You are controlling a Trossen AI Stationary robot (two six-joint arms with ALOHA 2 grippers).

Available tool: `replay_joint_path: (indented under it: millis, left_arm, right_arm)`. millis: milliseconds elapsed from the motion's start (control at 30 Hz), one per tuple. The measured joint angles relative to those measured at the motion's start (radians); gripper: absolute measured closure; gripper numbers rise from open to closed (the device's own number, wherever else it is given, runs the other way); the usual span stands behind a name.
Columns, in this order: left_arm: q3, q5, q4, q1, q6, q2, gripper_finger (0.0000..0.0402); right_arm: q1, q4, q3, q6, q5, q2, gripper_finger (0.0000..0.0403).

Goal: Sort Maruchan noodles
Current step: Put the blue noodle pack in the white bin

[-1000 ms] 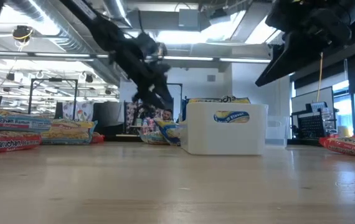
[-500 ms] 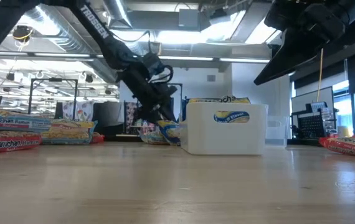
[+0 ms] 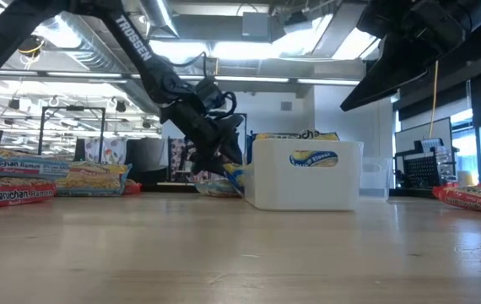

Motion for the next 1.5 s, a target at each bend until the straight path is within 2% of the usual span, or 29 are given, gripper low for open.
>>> replay_joint_path:
  millis: [267, 533, 600, 800, 1000, 1300, 1500]
  left_arm:
    - [0.0, 0.0, -0.016, -0.049, 0.113, 0.0, 0.0264]
    - [0.0, -0.015, -0.003, -0.059, 0.192, 0.0, 0.0377]
    - [0.0, -0.023, 0.003, -0.059, 0.206, 0.0, 0.0394]
    - [-0.002, -0.088, 0.001, -0.06, 0.253, -0.029, 0.0399]
    - [-0.002, -0.201, -0.034, -0.075, 0.339, -0.135, 0.04]
    - [-0.002, -0.377, -0.211, -0.139, 0.437, -0.348, 0.0401]
    - [-0.002, -0.451, -0.351, -0.241, 0.44, -0.487, 0.0401]
  right_arm:
    - [0.0, 0.0, 0.0, -0.002, 0.0, 0.0, 0.021]
    - [0.0, 0.001, 0.0, 0.002, 0.0, 0.0, 0.021]
    - [0.0, 0.001, 0.0, 0.002, 0.0, 0.0, 0.021]
    - [0.0, 0.001, 0.0, 0.003, 0.0, 0.0, 0.021]
    - [0.0, 0.001, 0.0, 0.001, 0.001, 0.0, 0.021]
    - [0.0, 0.001, 0.0, -0.003, 0.026, 0.001, 0.021]
    - [0.0, 0.003, 0.0, -0.002, 0.026, 0.001, 0.021]
